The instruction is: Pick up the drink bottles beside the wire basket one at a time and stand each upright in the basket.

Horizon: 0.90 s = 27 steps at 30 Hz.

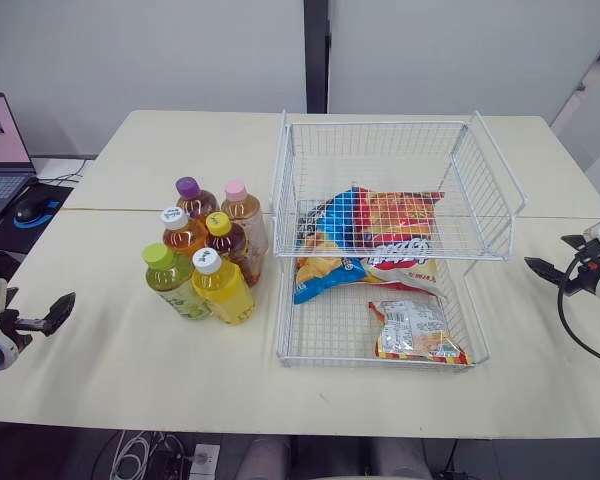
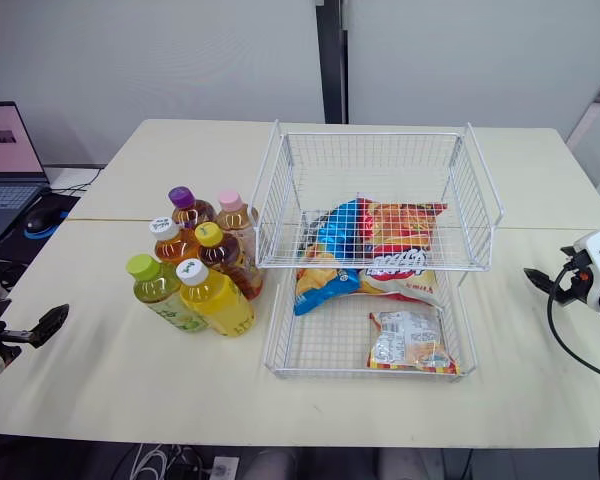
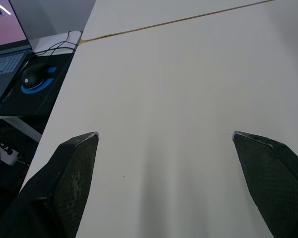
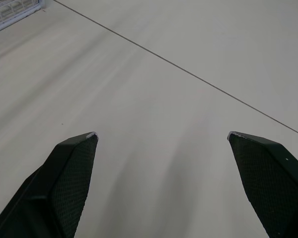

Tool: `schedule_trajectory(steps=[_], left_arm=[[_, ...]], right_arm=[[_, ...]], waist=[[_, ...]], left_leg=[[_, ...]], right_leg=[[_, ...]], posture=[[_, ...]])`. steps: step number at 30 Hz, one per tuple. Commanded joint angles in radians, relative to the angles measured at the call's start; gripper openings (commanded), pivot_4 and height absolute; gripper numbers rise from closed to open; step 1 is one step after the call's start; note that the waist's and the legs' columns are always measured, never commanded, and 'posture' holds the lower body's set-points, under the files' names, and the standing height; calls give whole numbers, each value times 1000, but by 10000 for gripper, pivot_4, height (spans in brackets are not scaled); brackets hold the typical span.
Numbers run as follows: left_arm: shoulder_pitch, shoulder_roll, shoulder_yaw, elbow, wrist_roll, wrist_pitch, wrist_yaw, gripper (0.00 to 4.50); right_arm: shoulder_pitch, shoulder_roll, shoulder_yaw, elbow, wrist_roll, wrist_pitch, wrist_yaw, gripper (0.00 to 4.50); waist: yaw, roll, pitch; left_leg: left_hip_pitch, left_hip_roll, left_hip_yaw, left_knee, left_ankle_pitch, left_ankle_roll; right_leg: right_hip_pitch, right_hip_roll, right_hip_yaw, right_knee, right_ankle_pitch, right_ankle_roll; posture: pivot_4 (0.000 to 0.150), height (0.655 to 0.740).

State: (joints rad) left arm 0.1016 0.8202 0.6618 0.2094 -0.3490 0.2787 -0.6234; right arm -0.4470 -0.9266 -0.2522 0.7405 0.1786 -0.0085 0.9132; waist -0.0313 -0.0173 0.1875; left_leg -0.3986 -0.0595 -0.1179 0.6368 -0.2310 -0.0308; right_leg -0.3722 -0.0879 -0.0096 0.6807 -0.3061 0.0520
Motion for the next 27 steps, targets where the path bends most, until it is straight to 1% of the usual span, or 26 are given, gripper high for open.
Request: schedule_trajectory(steps=[1,4,6,10,15,27], left_arm=[[-9,32,9,0,-11,-4,-35,44825],[-8,36,1,-6,-28,-33,-106,44825],[-19,47,15,0,-61,-3,-151,44825],[-25,56,35,-2,-103,-4,-221,44825],[-28,83,13,15,-79,-3,-232,44825],[-46,90,4,13,-84,4,-258,44825]], right_arm=[[11,-30,-38,-40,19,10,-6,45000],[24,-48,-52,-33,24,18,-7,45000],[29,-53,-55,-33,21,21,-13,45000],[36,-60,-59,-26,9,16,-30,45000],[49,-77,-75,-16,10,24,-52,45000],[86,-96,-111,-39,20,44,-70,45000]], waist=[[0,0,0],[1,0,0],[1,0,0],[1,0,0],[-1,0,0],[-1,0,0]], left_leg=[[0,0,0,0,0,0],[0,0,0,0,0,0],[0,0,1,0,0,0],[0,1,1,0,0,0],[0,1,3,-1,0,0],[1,1,5,-1,0,0]], right_leg=[[0,0,0,0,0,0],[0,0,0,0,0,0],[0,0,0,0,0,0],[0,0,0,0,0,0],[-1,0,1,0,0,0],[-1,0,2,0,0,0]], posture=[[1500,7400],[1500,7400],[1500,7400],[1500,7400],[1500,7400],[1500,7400]])
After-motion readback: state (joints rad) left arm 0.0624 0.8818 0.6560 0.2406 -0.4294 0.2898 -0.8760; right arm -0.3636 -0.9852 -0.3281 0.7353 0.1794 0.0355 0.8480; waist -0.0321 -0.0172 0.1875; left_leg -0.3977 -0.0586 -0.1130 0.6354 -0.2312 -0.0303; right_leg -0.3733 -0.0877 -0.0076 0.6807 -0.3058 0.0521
